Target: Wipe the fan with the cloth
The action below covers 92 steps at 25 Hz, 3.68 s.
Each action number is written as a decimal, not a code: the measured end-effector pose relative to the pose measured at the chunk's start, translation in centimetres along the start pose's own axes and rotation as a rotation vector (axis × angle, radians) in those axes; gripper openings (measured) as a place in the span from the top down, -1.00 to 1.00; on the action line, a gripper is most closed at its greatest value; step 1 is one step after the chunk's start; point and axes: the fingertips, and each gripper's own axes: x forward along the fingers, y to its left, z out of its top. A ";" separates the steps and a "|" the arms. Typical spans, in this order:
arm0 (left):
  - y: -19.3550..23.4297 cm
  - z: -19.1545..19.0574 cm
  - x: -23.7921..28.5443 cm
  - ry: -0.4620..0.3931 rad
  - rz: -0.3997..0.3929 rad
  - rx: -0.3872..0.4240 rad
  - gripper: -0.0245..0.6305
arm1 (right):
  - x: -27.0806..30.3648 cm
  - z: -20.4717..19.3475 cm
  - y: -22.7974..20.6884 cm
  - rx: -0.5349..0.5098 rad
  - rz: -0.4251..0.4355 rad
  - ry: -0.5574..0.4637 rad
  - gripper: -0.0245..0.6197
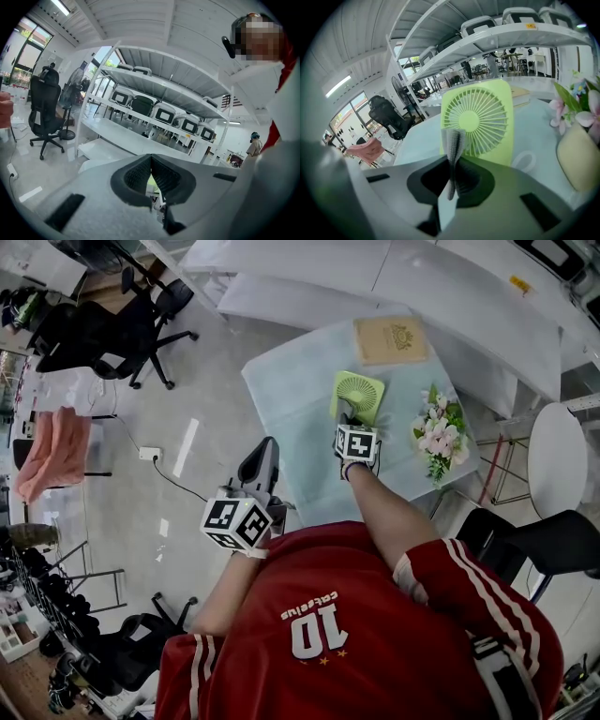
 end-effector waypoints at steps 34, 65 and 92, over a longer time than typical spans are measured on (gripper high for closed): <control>-2.5 -0.2 1.5 0.026 -0.099 0.018 0.91 | -3.3 -0.4 -6.1 0.075 -0.158 -0.049 0.87; -8.3 -3.2 1.7 0.153 -0.242 0.106 0.91 | -8.5 -3.6 -9.9 0.280 -0.255 -0.092 0.87; 5.8 6.5 -9.9 -0.046 -0.243 0.065 0.91 | -25.4 -16.9 -4.4 0.180 -0.430 0.034 0.86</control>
